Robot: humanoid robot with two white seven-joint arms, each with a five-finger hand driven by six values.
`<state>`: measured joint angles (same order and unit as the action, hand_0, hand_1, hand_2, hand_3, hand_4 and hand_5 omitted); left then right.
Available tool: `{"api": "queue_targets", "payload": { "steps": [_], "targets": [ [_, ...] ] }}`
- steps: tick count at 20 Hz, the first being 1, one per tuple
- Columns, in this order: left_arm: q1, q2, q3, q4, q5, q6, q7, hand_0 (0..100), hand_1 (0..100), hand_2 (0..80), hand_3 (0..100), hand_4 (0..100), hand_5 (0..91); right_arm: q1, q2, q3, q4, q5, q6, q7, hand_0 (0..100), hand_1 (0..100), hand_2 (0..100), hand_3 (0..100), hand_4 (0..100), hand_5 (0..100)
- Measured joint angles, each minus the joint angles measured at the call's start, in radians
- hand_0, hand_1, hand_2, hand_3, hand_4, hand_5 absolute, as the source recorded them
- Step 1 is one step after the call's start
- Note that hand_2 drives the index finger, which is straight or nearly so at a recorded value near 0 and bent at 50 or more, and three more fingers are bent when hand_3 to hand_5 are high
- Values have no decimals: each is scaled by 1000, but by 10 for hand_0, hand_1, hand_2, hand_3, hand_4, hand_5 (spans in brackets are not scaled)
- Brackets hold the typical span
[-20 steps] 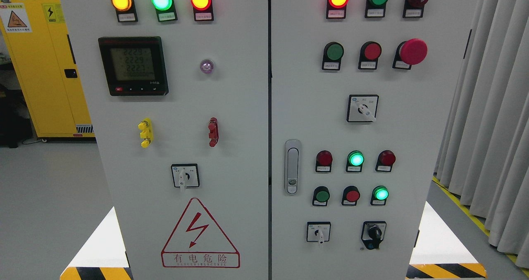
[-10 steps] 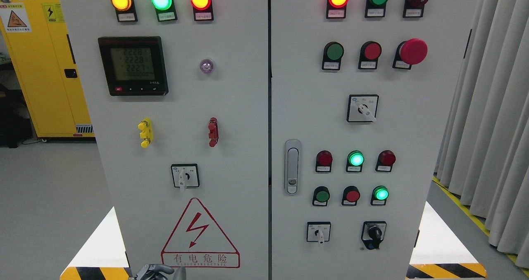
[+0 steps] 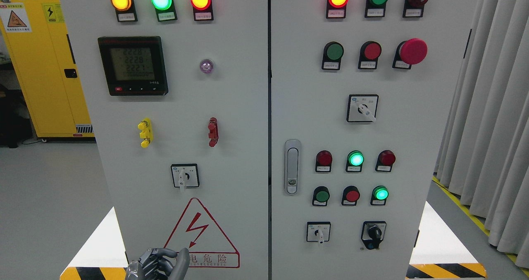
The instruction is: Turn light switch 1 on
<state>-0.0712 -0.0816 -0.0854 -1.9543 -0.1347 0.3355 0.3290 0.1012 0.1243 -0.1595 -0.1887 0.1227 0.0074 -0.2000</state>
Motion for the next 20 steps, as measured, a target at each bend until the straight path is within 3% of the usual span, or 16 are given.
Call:
{"api": "queue_targets", "payload": {
  "steps": [20],
  "targets": [
    [-152,-37,-6,-9,-14,125,59,251,702,559,878,835,758,0,0,0,0,0,0,0,0,500,40,0,0,0]
  ]
}}
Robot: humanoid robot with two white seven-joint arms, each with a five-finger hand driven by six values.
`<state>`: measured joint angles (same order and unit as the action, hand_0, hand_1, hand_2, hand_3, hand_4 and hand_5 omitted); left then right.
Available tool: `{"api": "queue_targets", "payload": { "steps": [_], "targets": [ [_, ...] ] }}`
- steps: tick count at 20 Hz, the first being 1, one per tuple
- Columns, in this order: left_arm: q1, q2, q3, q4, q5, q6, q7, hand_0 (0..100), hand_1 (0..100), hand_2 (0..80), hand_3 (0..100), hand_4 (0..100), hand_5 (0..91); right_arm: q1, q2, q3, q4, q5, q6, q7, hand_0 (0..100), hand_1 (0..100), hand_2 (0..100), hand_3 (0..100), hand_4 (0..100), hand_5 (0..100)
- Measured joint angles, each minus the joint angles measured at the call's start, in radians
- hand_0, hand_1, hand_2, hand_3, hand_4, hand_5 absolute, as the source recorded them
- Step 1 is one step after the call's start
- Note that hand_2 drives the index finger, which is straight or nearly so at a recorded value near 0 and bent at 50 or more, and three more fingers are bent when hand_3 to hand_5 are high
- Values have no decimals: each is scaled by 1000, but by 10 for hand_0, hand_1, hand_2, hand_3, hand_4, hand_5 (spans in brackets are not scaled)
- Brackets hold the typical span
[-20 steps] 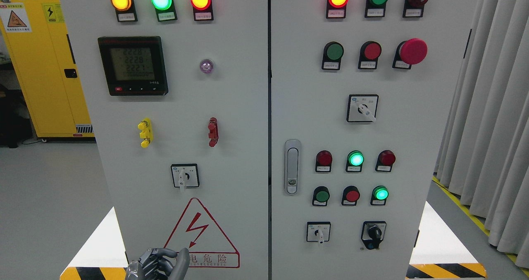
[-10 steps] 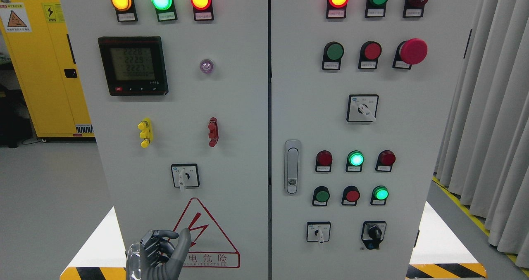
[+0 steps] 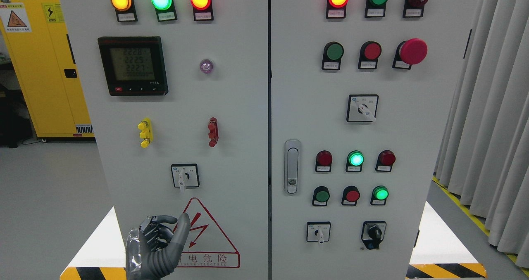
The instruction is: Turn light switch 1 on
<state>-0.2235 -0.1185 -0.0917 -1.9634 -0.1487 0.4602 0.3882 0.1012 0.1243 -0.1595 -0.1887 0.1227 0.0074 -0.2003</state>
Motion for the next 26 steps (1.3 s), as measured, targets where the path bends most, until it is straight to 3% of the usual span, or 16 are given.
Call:
{"api": "queue_targets", "payload": {
  "steps": [26],
  "targets": [
    [-95,-19,-4,5,-1,73,21,196,693,559,878,834,759,0,0,0,0,0,0,0,0,500,40,0,0,0]
  ]
}}
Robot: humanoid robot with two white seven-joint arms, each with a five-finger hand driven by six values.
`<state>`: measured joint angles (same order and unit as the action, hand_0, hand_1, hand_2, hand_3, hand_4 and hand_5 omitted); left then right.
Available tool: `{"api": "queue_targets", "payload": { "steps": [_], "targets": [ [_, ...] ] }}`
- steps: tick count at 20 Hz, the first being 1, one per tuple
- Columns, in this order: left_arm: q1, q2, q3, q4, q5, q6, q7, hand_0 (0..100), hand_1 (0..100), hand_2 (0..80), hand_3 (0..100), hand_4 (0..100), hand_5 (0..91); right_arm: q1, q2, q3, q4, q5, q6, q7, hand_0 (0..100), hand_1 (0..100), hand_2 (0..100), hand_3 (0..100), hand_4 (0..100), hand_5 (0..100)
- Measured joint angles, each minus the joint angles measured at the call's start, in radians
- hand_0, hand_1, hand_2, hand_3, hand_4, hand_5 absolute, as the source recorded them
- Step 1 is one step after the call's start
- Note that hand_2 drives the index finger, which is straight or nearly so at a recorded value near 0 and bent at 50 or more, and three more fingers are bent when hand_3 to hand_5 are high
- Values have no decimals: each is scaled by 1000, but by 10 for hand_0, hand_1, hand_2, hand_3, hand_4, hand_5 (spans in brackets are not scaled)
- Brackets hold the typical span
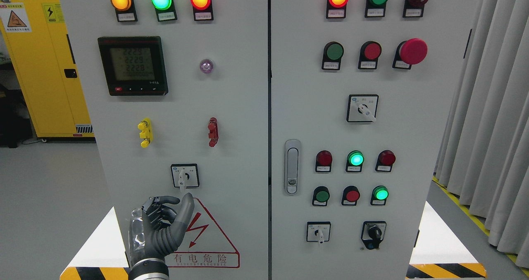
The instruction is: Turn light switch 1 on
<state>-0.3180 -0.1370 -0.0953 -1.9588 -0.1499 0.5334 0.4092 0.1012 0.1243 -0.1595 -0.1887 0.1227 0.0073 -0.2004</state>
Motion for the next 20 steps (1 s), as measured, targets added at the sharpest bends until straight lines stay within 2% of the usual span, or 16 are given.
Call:
{"api": "queue_targets", "payload": {
  "steps": [20],
  "targets": [
    [-44,-5,2,31,0,7,5,199,671,559,878,833,759,0,0,0,0,0,0,0,0,500,40,0,0,0]
  ]
}}
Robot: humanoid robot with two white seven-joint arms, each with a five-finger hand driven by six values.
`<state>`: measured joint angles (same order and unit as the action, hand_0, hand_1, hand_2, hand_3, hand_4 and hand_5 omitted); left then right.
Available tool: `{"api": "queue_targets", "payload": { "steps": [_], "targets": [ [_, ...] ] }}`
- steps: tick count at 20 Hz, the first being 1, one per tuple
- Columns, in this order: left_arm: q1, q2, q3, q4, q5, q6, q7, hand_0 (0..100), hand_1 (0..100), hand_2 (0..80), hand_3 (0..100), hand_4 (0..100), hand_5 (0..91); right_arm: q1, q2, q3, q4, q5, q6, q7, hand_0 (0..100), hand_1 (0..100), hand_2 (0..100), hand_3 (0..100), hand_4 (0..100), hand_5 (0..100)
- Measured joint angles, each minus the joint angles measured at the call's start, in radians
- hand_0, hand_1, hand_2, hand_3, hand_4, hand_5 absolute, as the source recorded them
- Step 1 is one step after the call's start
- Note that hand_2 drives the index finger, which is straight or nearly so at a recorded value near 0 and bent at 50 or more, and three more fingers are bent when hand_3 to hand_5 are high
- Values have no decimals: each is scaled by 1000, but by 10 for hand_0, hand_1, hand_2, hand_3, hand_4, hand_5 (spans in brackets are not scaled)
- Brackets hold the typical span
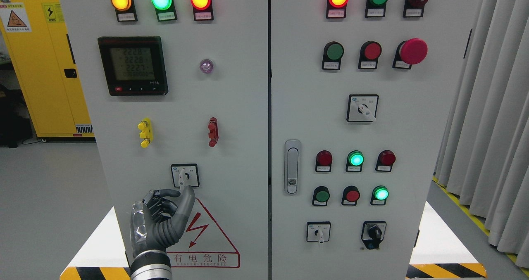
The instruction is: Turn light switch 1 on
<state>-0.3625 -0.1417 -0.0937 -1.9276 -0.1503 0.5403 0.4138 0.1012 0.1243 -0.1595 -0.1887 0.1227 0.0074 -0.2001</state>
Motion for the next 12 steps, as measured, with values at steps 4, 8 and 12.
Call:
{"api": "queue_targets", "payload": {
  "steps": [4,8,12],
  "targets": [
    [-12,-1,0,9,0,1,0,214,668,559,878,833,759,0,0,0,0,0,0,0,0,500,40,0,0,0],
    [-21,-2,0,16,-1,1,0,220,666,559,878,832,759,0,0,0,0,0,0,0,0,500,40,0,0,0],
    [-26,-4,0,21,-2,1,0,242,656,559,878,832,759,0,0,0,0,0,0,0,0,500,40,0,0,0]
  ]
}}
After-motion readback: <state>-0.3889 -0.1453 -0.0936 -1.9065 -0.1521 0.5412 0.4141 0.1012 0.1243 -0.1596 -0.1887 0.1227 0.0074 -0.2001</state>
